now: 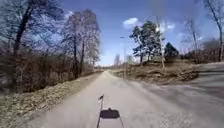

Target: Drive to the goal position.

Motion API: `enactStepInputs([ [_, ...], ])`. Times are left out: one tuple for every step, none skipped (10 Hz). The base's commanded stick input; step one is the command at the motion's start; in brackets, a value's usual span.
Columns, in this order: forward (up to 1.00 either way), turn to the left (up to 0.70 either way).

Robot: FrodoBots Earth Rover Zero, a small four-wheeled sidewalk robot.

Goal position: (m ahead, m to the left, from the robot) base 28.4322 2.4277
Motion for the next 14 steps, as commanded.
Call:
enactStepInputs([
  [0.70, 0.00],
  [0.70, 0.00],
  [0.70, 0.00],
  [0.70, 0.00],
  [0.70, 0.00],
  [0.70, 0.00],
  [0.70, 0.00],
  [0.70, 0.00],
  [0.70, 0.00],
  [0.70, 0.00],
  [0.70, 0.00],
  [0.70, 0.22],
  [0.70, 0.27],
  [0.70, 0.11],
])
